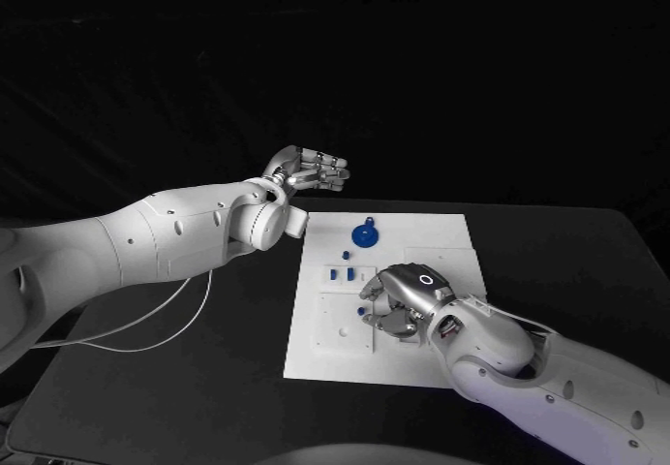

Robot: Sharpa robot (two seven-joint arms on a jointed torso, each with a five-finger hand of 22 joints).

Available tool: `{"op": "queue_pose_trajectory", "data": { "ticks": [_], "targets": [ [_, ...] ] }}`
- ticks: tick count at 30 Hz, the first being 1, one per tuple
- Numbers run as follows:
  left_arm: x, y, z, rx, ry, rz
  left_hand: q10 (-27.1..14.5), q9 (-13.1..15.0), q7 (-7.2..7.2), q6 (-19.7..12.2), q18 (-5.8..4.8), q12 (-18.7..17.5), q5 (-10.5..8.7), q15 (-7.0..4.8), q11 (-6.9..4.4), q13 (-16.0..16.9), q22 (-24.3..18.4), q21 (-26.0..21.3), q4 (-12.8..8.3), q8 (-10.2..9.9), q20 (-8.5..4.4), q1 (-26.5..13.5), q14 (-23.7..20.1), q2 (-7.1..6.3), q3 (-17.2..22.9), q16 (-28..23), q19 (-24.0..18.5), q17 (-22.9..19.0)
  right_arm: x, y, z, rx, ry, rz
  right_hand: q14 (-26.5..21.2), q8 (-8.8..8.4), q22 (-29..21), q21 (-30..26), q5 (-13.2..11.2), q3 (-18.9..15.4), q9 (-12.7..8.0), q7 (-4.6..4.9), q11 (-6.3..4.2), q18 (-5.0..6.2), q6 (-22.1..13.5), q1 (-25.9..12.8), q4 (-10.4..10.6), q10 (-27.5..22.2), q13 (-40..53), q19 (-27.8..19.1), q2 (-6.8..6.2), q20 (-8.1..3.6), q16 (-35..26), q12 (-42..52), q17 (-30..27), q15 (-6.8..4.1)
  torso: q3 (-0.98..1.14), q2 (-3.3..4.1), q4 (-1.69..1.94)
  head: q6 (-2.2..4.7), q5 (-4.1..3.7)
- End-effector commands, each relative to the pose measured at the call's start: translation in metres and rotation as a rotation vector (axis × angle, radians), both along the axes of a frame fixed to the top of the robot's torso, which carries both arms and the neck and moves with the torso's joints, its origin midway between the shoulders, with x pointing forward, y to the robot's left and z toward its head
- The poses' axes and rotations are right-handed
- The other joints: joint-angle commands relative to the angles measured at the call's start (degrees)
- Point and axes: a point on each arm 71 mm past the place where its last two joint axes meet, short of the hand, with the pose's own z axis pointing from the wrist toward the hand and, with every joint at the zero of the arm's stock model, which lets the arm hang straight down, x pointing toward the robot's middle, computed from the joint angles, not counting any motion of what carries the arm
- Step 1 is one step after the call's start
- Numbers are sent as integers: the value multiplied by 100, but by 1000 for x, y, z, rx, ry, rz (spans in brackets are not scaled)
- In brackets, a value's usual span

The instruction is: Assemble the parts on the task board

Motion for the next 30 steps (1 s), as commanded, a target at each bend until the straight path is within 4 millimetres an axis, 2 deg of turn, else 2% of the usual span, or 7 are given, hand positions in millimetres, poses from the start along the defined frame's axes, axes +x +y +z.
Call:
{"op": "queue_pose_trajectory", "data": {
  "ticks": [1,9,17,19,22,26,30],
  "targets": [
    [0,-1,1,-10,-3,-11,-33,3,7,-33,-24,-16,2,-3,-10,-5,-5,27,1,11,-7,5,-13,44,-22,-25,39,-6,4,-6,11,47,13,-26,18,-16,30,60,4,-1,-2,-16,-28,53,16,42,14,76,8,230,18,30,46,35,-5,15,0,3,-4,47,-94],
    [1,2,0,-7,-6,-3,-33,3,7,-33,-24,-16,2,-3,-10,-5,-5,27,1,11,-7,5,-13,44,-22,-25,39,-6,30,-39,40,49,14,-94,23,-16,91,175,117,90,-3,25,-47,-7,-27,-3,49,195,4,232,36,7,69,33,4,1,-15,-3,-10,142,-217],
    [1,3,-1,-6,-6,0,-33,3,7,-33,-24,-16,2,-3,-10,-5,-5,27,1,11,-7,5,-13,44,-22,-25,39,-6,57,-75,63,47,8,-168,17,-16,114,198,163,-26,-3,4,-35,-11,-53,11,77,112,2,226,31,4,88,33,13,6,0,4,3,191,-262],
    [1,4,-1,-6,-7,1,-35,3,7,-34,-24,-16,1,-2,-10,-5,-10,27,2,11,-6,5,-14,43,-24,-25,40,-6,62,-82,64,31,14,-181,8,-16,88,151,199,-166,-6,-7,-14,7,-107,7,89,10,5,220,8,19,80,35,6,22,0,8,3,191,-268],
    [2,5,-1,-6,-8,3,-45,3,9,-38,-23,-16,-9,2,-5,-5,-44,28,6,12,-2,6,-23,36,-35,-26,43,-6,66,-90,63,0,27,-196,-16,-15,-16,-62,203,-702,-5,-54,26,69,-290,152,161,-197,18,196,75,55,47,37,-34,58,1,8,0,195,-268],
    [2,7,-1,-5,-10,6,-45,3,9,-38,-23,-16,-9,2,-5,-5,-44,28,6,12,-2,6,-23,36,-35,-26,43,-6,70,-96,60,-44,43,-207,-39,-13,-41,-151,101,-1185,0,-127,63,103,-431,356,313,-349,34,198,92,92,54,42,-70,84,-1,10,4,189,-279],
    [2,8,-1,-4,-11,8,-45,3,9,-38,-23,-16,-9,2,-5,-5,-44,28,6,12,-2,6,-23,36,-35,-26,43,-6,72,-99,57,-85,58,-211,-55,-16,-29,-185,69,-1352,-1,-168,67,95,-499,430,426,-363,40,198,81,98,66,43,-90,88,-3,10,5,166,-261]
  ]
}}
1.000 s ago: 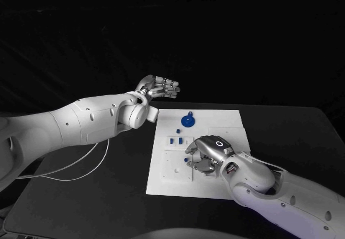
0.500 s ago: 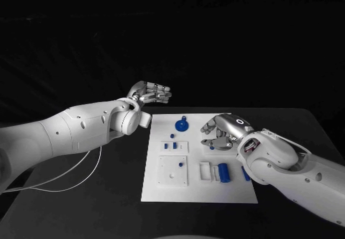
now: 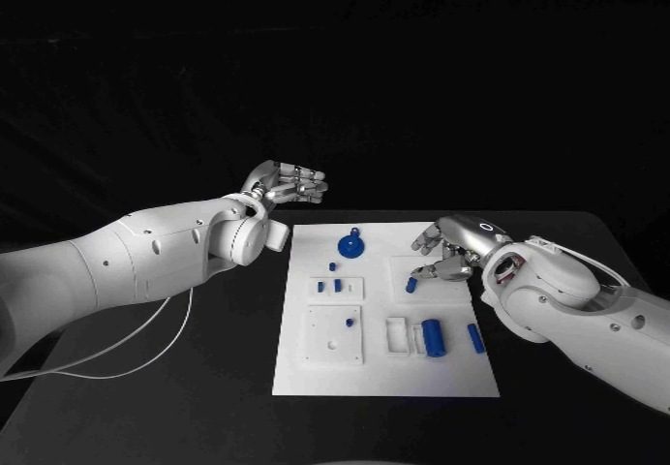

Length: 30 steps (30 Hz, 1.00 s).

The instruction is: Assemble the parts on the task board

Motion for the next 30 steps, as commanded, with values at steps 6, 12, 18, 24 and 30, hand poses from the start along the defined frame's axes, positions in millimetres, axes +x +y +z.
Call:
{"op": "queue_pose_trajectory", "data": {
  "ticks": [6,12,18,24,30],
  "targets": [
    [0,0,1,-11,-11,-11,-45,3,9,-38,-23,-16,-9,2,-6,-5,-5,28,6,12,-1,6,-23,36,-35,-26,43,-6,2,0,-9,-94,73,24,0,-13,25,-63,-40,-209,-1,-13,-26,74,-68,58,109,36,8,185,36,25,5,17,-29,27,0,0,7,-33,23],
    [0,1,1,-11,-10,-10,-45,3,9,-38,-23,-16,-9,2,-6,-5,-5,28,6,12,-1,6,-23,36,-35,-26,43,-6,0,4,-12,-108,90,38,9,-13,32,-61,12,-289,1,0,-56,50,-32,28,151,146,11,196,86,10,12,23,-35,9,-3,0,3,-41,22],
    [0,1,1,-10,-10,-9,-45,3,9,-38,-23,-16,-9,2,-6,-5,-5,28,6,12,-1,6,-23,36,-35,-26,43,-6,-2,8,-16,-116,99,52,21,-15,40,-26,25,-303,-1,43,-104,1,50,13,111,332,-4,204,188,-25,10,16,-39,-24,0,0,2,-39,31],
    [1,1,1,-11,-9,-10,-45,3,9,-38,-23,-16,-9,2,-6,-5,-5,28,6,12,-1,6,-23,36,-35,-26,43,-6,-4,12,-22,-134,96,62,30,-18,45,1,-81,156,0,83,-165,-48,214,-23,-115,563,-15,204,242,-53,7,8,-32,-46,-3,-2,0,-55,36],
    [1,1,1,-11,-7,-12,-45,3,9,-38,-23,-16,-9,2,-6,-5,-5,28,6,12,-1,6,-23,36,-35,-26,43,-6,-5,17,-26,-132,81,69,48,-16,103,126,-410,1025,5,99,-211,-90,411,-150,-353,755,-20,212,219,-88,15,6,-10,-83,-1,0,5,-71,33]
  ]
}}
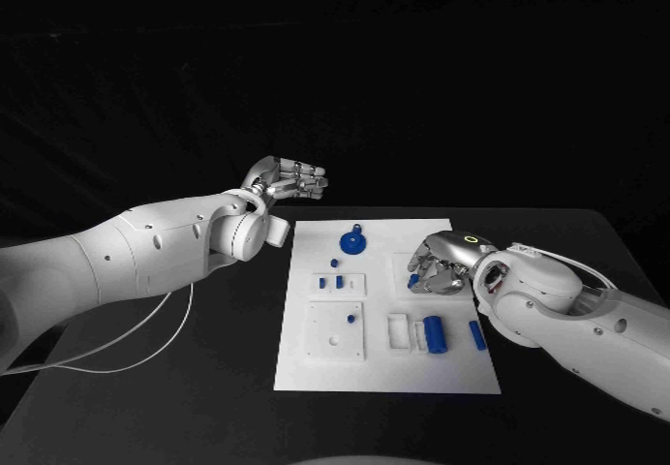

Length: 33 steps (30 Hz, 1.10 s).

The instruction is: Assemble the parts on the task board

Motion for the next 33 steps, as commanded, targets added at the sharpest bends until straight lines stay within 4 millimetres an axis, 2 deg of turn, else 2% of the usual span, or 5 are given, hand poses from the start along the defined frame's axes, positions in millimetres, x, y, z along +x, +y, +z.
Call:
{"op": "queue_pose_trajectory", "data": {
  "ticks": [1,8,22,27,33],
  "targets": [
    [0,-2,1,-12,-6,-16,-45,3,9,-38,-23,-16,-9,2,-5,-5,-6,28,6,12,-1,7,-23,36,-35,-26,44,-6,-1,4,-2,-16,-24,17,21,-14,47,104,-172,383,6,7,-26,-24,121,-38,-78,149,-4,226,37,-44,21,10,19,-42,1,-1,1,-12,1],
    [0,-2,1,-13,-5,-19,-43,4,7,-33,-24,-15,-10,3,-6,-4,-77,30,24,12,0,4,-24,47,-43,-25,55,-5,-2,8,-4,-11,-39,20,20,-20,122,229,-348,1352,3,33,-62,-66,264,-142,-165,277,3,214,-11,-73,44,11,68,-60,-3,0,1,-22,8],
    [0,-2,1,-13,-3,-19,-43,4,7,-33,-24,-15,-10,3,-6,-4,-77,30,24,12,0,4,-24,47,-43,-25,55,-5,-3,12,-7,-7,-47,22,19,-12,186,253,-355,1712,14,17,-98,-85,539,-162,-82,383,24,211,85,-91,45,18,96,-82,-2,-1,2,-49,5],
    [0,-2,1,-13,-2,-20,-43,4,5,-30,-26,-15,-7,2,-8,-4,-100,32,30,12,0,2,-24,57,-39,-25,57,-5,-3,12,-7,-4,-64,11,19,-8,230,289,-323,2074,38,-8,-141,-108,705,-192,-126,525,106,214,155,-130,43,25,108,-117,-1,0,2,-46,-3],
    [0,-2,0,-13,0,-21,-43,4,5,-30,-26,-15,-7,2,-8,-4,-100,32,30,12,0,2,-24,57,-39,-25,57,-5,-3,11,-7,-6,-80,4,13,-4,304,358,200,2422,112,-48,-168,-112,839,-312,-217,668,222,211,108,-166,36,30,123,-154,1,-1,-1,-48,-1]
  ]
}}
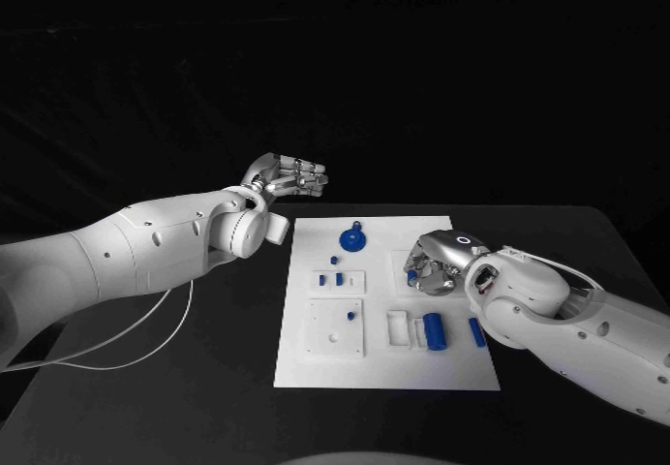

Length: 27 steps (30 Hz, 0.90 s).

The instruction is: Assemble the parts on the task board

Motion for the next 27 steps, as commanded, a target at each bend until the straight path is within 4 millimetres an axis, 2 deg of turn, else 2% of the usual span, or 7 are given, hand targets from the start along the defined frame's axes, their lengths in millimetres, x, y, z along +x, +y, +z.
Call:
{"op": "queue_pose_trajectory", "data": {
  "ticks": [1,4,5,10,14,27],
  "targets": [
    [0,-2,1,-12,-3,-16,-43,4,5,-30,-26,-15,-7,2,-8,-4,-4,32,10,12,0,2,-24,57,-19,-25,57,-5,-1,1,1,-2,-29,-2,0,33,29,36,202,122,57,-14,-23,78,66,-28,-21,91,114,213,58,-62,13,21,10,-57,2,0,-2,2,1],
    [0,-2,1,-12,-2,-15,-43,4,5,-30,-26,-15,-7,2,-8,-4,-4,32,10,12,0,2,-24,57,-19,-25,57,-5,0,-1,2,1,-33,-5,1,31,61,61,209,192,100,-23,-31,76,83,-57,-46,113,160,213,56,-73,7,18,15,-67,2,0,-3,2,0],
    [0,-1,1,-11,-2,-15,-43,4,5,-30,-26,-15,-7,2,-8,-4,-4,32,10,12,0,2,-24,57,-19,-25,57,-5,0,-1,2,7,-34,-7,8,31,105,74,190,239,182,-27,-34,68,78,-90,-74,112,240,212,61,-80,-3,19,25,-73,2,0,-3,2,0],
    [1,0,1,-10,-3,-11,-43,4,5,-30,-26,-15,-7,2,-8,-4,-4,32,10,12,0,2,-24,57,-19,-25,57,-5,0,-5,5,57,-31,-22,11,31,126,96,87,250,210,-31,-40,71,85,-77,-73,127,257,221,75,-84,5,18,36,-79,6,-2,-4,6,8],
    [1,2,1,-10,-3,-8,-43,4,5,-30,-26,-15,-7,2,-8,-4,-4,32,10,12,0,2,-24,57,-19,-25,57,-5,0,-8,11,118,-40,-34,10,31,141,106,-19,254,243,-35,-47,71,93,-63,-74,145,276,223,85,-90,7,19,45,-86,2,-4,-6,14,5],
    [1,7,-1,-10,0,3,-44,3,5,-32,-26,-16,-7,3,-8,-5,-36,32,20,11,1,-7,-29,58,-21,-25,61,-5,0,-12,34,222,-81,-39,14,29,167,119,-129,262,293,-39,-53,68,99,-38,-60,158,300,225,86,-102,0,17,48,-98,1,-4,-4,67,20]
  ]
}}
